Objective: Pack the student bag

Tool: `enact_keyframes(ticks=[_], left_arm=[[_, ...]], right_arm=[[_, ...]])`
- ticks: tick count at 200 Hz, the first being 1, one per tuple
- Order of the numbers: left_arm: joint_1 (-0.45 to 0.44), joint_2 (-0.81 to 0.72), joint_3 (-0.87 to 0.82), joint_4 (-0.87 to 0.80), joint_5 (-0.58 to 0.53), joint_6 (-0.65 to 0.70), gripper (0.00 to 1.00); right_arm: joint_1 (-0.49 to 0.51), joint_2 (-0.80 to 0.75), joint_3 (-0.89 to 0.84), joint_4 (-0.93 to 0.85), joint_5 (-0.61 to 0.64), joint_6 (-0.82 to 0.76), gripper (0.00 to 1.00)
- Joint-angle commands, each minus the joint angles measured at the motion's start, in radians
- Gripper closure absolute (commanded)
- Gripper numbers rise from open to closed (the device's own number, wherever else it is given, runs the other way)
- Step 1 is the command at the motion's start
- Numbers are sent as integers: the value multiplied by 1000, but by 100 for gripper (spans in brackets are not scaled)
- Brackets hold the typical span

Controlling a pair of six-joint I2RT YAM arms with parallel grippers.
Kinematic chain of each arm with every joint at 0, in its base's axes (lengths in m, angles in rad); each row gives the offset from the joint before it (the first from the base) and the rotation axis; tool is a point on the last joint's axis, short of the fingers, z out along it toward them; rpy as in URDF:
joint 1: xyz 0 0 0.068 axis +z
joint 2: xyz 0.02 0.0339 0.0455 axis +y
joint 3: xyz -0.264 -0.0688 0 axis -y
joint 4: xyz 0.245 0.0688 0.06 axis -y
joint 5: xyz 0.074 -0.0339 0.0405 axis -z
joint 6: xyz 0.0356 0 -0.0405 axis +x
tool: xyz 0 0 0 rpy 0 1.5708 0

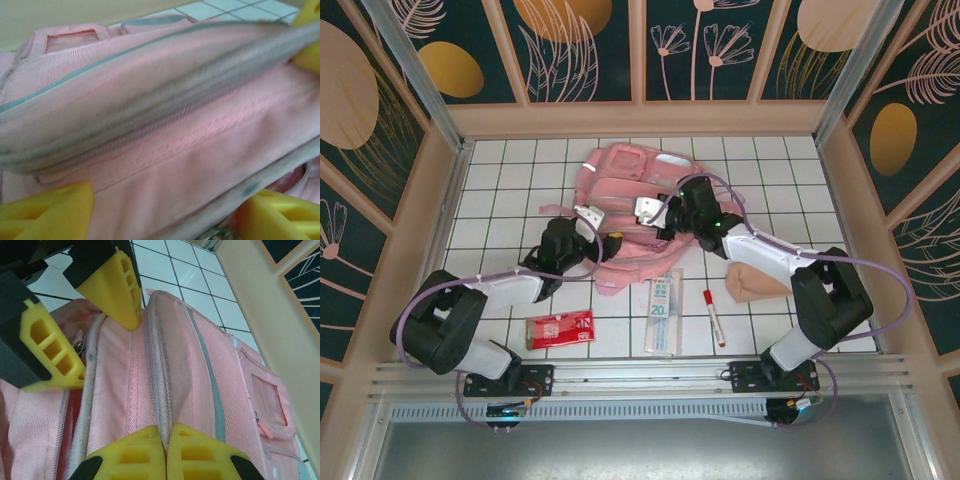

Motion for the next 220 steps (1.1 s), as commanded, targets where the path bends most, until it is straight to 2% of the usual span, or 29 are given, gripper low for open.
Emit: enact_keyframes(ticks=[1, 22, 45, 54, 62, 71, 81, 90, 99, 114, 135, 158, 171, 189, 197, 202, 220], left_arm=[[20, 6, -7, 42, -86, 56, 28], [19, 55, 34, 31, -161, 37, 28], [21, 69, 51, -11, -458, -105, 31], [22, 61, 50, -31, -547, -155, 36], [22, 49, 41, -37, -568, -171, 48], [22, 35, 36, -44, -528, -159, 64], [22, 29, 46, -56, -399, -110, 85], [20, 27, 72, -89, -294, -71, 100], [17, 23, 101, -136, -243, -68, 100], [16, 1, 127, -178, -188, -64, 100], [14, -43, 141, -206, -143, -96, 100], [13, -65, 137, -164, -5, -119, 100], [7, -61, 146, -153, 40, -162, 100], [-3, -56, 143, -122, 99, -177, 100], [-5, -56, 130, -99, 111, -179, 100], [-5, -59, 119, -90, 99, -183, 100], [-5, -78, 79, -56, 56, -171, 100]], right_arm=[[-8, -77, 22, 43, -132, -21, 100], [-8, -81, 22, 44, -155, -20, 100], [-8, -86, 18, 17, -160, -48, 100], [-9, -90, 16, 2, -144, -74, 100], [-14, -96, 8, -2, -133, -91, 100], [-23, -100, 0, 1, -124, -98, 100], [-28, -94, -5, 11, -103, -92, 100], [-28, -87, -16, 37, -85, -69, 68], [-18, -85, -38, 92, -82, -30, 50], [5, -85, -45, 103, -106, 5, 33], [67, -73, -63, 141, -51, 53, 18], [126, -3, -61, 210, 134, 59, 14], [143, 49, -35, 237, 221, 82, 1], [166, 118, -11, 318, 394, 81, 1], [168, 144, 5, 340, 459, 70, 7], [168, 161, 17, 343, 496, 62, 15], [158, 185, 49, 305, 513, 52, 60]])
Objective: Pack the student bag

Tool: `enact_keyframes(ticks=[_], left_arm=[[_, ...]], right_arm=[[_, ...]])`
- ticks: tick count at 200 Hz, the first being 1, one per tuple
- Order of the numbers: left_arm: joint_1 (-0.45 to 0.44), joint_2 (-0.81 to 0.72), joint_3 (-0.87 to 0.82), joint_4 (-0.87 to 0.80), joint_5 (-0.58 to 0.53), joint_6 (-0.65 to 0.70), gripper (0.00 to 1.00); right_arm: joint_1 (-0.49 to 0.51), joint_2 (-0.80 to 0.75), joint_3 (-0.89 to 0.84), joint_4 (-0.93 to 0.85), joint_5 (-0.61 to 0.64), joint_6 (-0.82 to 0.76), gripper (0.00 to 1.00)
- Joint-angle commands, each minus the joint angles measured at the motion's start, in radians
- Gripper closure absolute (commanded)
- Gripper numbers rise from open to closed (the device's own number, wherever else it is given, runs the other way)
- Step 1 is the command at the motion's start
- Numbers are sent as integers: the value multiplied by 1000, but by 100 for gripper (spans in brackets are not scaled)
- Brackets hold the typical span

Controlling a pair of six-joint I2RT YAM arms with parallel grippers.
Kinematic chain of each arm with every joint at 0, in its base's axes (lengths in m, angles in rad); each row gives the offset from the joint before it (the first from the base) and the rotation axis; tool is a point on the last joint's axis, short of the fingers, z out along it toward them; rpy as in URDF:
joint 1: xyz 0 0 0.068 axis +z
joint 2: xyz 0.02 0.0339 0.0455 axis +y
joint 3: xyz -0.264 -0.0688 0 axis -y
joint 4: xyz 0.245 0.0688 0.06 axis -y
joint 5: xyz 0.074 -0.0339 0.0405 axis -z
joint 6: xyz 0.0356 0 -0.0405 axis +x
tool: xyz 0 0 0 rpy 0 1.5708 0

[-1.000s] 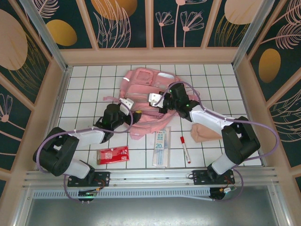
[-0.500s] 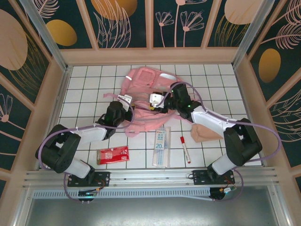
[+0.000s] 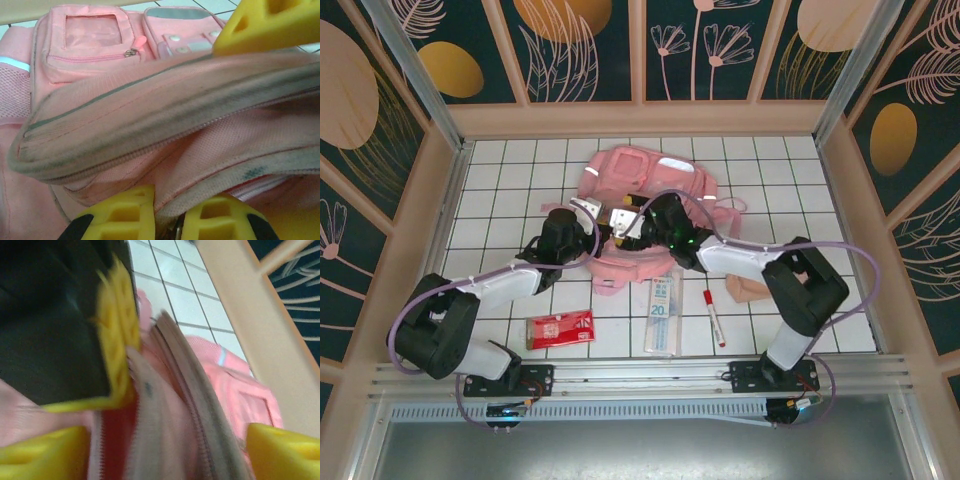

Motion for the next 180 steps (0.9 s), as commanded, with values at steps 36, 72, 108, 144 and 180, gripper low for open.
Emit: enact_keyframes(ticks=[36, 72, 108, 144, 180], left_arm=[[-9, -65, -53, 148, -96, -38, 75], [0, -25, -51, 120, -309, -32, 52], [37, 6, -19, 20, -454, -79, 36], [228, -20, -21, -79, -285, -251, 28], [253, -40, 34, -193, -199, -204, 29]], right_arm=[[-21, -10, 18, 4, 68, -79, 100], [-103, -152, -51, 10, -206, -81, 100], [-169, -231, -31, -92, -347, -146, 100], [-172, -264, -53, -217, -363, -340, 100], [-160, -256, -96, -113, -276, -274, 100]])
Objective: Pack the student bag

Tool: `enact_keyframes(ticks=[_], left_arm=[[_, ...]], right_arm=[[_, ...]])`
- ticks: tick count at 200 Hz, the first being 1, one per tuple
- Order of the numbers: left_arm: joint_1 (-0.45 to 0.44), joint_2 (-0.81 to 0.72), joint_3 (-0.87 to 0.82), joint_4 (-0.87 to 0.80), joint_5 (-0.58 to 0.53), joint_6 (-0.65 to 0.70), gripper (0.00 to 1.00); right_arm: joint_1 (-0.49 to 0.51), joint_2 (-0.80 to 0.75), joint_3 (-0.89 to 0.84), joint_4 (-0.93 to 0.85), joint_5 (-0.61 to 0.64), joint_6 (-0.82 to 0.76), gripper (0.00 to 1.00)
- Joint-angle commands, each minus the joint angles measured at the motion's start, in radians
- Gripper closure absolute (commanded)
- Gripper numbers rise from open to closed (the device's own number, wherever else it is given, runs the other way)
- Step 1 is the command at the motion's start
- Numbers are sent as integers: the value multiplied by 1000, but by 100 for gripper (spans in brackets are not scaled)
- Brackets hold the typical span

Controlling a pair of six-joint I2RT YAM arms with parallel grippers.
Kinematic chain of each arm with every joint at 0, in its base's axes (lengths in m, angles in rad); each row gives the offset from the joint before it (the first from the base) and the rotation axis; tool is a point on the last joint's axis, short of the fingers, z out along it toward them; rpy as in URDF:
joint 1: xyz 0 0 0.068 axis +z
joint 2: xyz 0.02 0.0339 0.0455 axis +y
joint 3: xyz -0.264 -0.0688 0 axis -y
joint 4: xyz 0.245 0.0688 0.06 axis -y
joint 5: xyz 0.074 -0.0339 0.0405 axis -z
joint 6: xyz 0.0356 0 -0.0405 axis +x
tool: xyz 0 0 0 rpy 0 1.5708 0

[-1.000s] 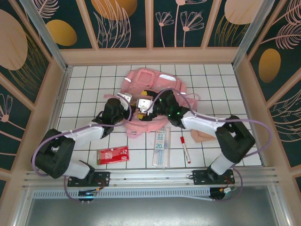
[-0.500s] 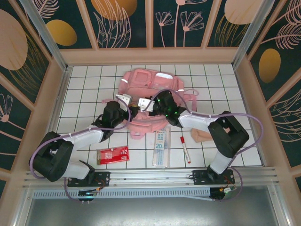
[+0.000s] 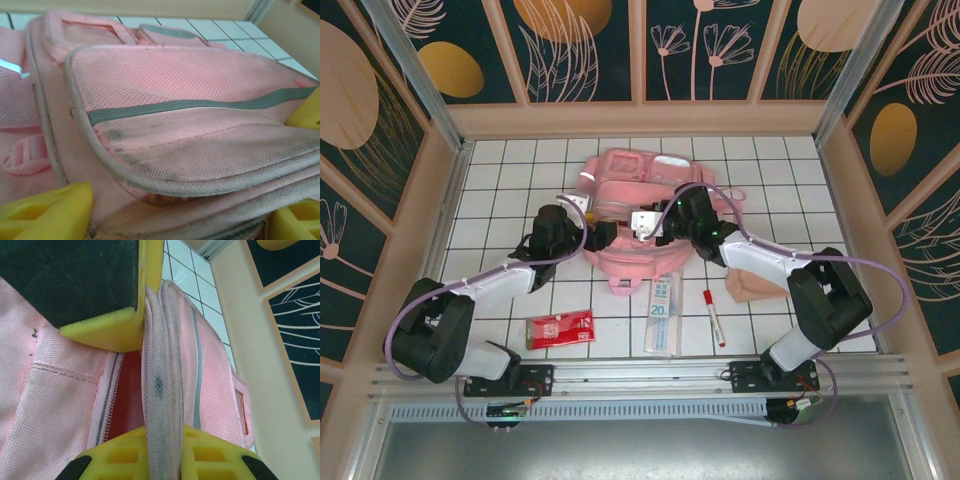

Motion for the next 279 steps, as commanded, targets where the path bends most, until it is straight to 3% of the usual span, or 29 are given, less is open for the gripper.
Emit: enact_keyframes(ticks=[1, 18, 37, 66, 100, 107, 122, 143, 149, 169, 184, 201, 218, 250, 279], left_arm=[[170, -17, 22, -180, -292, -64, 29], [169, -46, 8, -168, -202, -81, 30], [178, -77, -5, -220, -187, -96, 29], [205, -132, -20, -303, -77, -68, 32], [262, -117, -24, -415, 136, 29, 34], [270, -97, -23, -434, 136, 43, 34], [283, -66, -10, -467, 28, 35, 40], [294, -73, -3, -399, 6, 35, 40], [294, -73, 7, -367, 75, 56, 40], [287, -80, 5, -231, 515, 157, 37], [251, -109, -3, -170, 648, 205, 35], [157, -125, 21, -225, 636, 338, 32], [96, -102, 16, -191, 607, 353, 39], [58, -53, -18, -47, 543, 369, 63], [55, 17, 33, -81, 523, 489, 68]], right_arm=[[-26, -105, -35, 22, -20, -13, 100], [-37, -87, -11, 35, -9, 63, 100], [-44, -77, 0, 19, 23, 47, 100], [-91, -64, 7, 22, 33, 72, 100], [-129, -43, 24, -64, -20, -14, 100], [-130, -45, 19, -60, -30, -18, 100], [-130, -53, 14, -58, -65, -16, 100], [-128, -73, 12, -53, -105, 0, 100], [-128, -76, 13, -48, -117, 15, 100], [-128, -74, 32, -42, -151, 57, 100], [-126, -71, 44, -47, -161, 70, 100], [-125, -70, 45, -41, -172, 89, 100], [-125, -63, 52, -45, -191, 108, 100], [-102, -58, 60, -58, -192, 98, 100], [-61, -59, 62, -73, -187, 82, 100]])
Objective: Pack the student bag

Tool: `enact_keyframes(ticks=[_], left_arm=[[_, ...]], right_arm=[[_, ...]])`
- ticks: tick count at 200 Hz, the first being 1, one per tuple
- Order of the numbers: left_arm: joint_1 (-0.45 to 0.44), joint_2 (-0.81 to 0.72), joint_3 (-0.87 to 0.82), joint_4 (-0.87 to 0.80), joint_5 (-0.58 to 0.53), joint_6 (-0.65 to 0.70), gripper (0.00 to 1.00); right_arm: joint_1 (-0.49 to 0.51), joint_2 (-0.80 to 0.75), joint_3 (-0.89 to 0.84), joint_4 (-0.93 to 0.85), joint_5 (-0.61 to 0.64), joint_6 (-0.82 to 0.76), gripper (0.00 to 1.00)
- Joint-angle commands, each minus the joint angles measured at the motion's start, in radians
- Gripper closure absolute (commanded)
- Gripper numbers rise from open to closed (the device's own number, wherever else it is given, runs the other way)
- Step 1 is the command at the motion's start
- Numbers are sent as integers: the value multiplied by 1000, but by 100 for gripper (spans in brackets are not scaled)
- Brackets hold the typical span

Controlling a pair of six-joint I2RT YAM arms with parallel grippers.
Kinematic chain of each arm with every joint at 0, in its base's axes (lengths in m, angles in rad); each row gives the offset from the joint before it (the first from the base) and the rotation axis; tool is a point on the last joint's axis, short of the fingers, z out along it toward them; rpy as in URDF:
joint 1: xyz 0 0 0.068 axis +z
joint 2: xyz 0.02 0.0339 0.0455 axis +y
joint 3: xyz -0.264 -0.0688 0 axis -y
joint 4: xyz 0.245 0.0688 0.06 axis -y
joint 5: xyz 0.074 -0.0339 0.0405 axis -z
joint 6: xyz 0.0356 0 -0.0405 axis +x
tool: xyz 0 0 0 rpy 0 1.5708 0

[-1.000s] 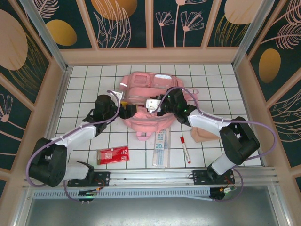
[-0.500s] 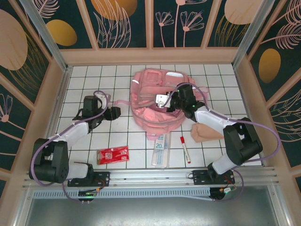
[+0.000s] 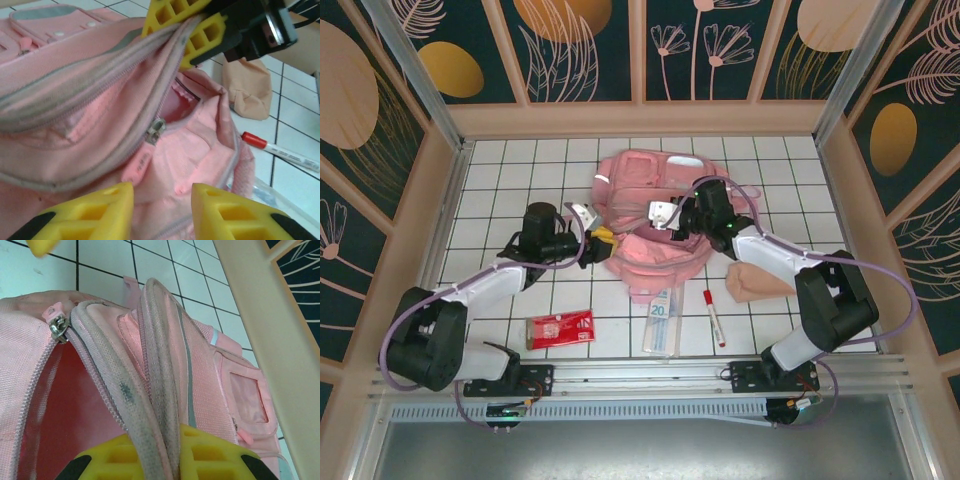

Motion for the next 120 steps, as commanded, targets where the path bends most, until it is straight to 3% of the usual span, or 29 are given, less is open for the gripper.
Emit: enact_keyframes(ticks=[1, 26, 48, 72, 120], left_arm=[[-4, 59, 38, 34, 3, 129, 68], [-7, 126, 65, 7, 82, 177, 71], [-12, 128, 31, 36, 84, 229, 72], [-14, 123, 13, 15, 136, 315, 83], [-20, 126, -17, 87, 90, 313, 79]], right_arm=[[45, -34, 53, 33, -80, 7, 100], [58, -39, 52, 26, -77, -2, 100], [69, -45, 53, 12, -65, -17, 100], [70, -48, 50, 19, -60, -21, 100], [81, -46, 53, 28, -64, -16, 100]])
